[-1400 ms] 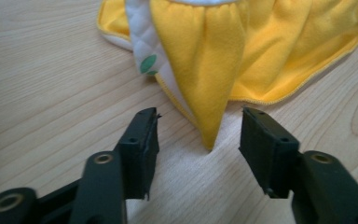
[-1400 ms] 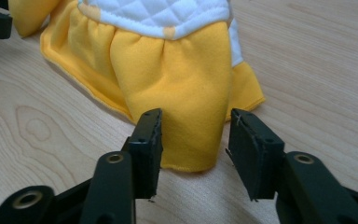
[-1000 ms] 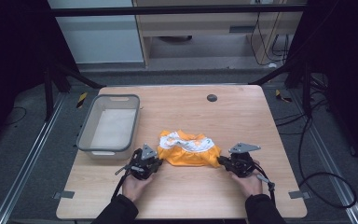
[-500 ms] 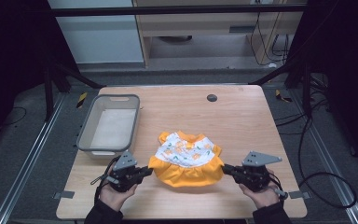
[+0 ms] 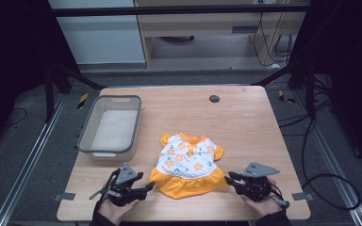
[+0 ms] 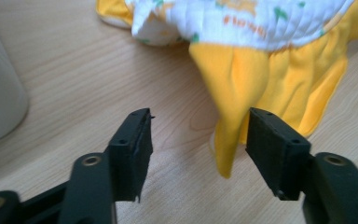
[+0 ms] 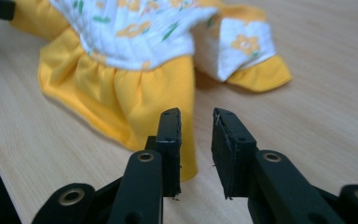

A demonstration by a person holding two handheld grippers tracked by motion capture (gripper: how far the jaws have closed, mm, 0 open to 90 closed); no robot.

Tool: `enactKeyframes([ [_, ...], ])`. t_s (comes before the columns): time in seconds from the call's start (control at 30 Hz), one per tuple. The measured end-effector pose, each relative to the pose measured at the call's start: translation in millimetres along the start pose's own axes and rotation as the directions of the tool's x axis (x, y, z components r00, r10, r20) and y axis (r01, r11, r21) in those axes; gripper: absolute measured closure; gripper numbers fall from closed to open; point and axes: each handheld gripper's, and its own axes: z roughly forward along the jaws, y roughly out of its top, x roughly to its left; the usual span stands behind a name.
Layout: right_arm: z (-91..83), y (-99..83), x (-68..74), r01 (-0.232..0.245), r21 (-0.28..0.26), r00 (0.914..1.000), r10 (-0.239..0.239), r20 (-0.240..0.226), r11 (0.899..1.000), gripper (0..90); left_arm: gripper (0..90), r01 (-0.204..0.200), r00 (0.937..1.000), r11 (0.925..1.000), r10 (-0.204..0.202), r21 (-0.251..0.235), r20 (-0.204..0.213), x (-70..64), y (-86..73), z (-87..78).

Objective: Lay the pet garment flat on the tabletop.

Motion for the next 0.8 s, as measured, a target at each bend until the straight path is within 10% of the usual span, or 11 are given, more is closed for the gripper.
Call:
enactKeyframes([
  [0.33, 0.5, 26.1, -24.1, -0.032, -0.114, 0.9941, 0.044, 0.099, 0.993, 62.6, 38.2, -0.027, 0.9950, 0.9895, 0.013, -0.142, -0.099, 21.9, 46.7, -6.9],
  [0.57, 32.7, 53.5, -47.7, -0.080, -0.116, 0.9877, 0.094, 0.125, 0.990, 56.9, 41.3, -0.042, 0.9883, 0.9933, 0.026, -0.107, -0.150, 45.0, 91.2, 43.0],
  [0.8, 75.6, 55.4, -61.6, -0.098, -0.025, 0.9849, 0.101, 0.141, 0.995, 58.0, 44.4, -0.028, 0.9845, 0.9996, 0.027, -0.004, -0.173, 61.8, 102.7, 106.3],
])
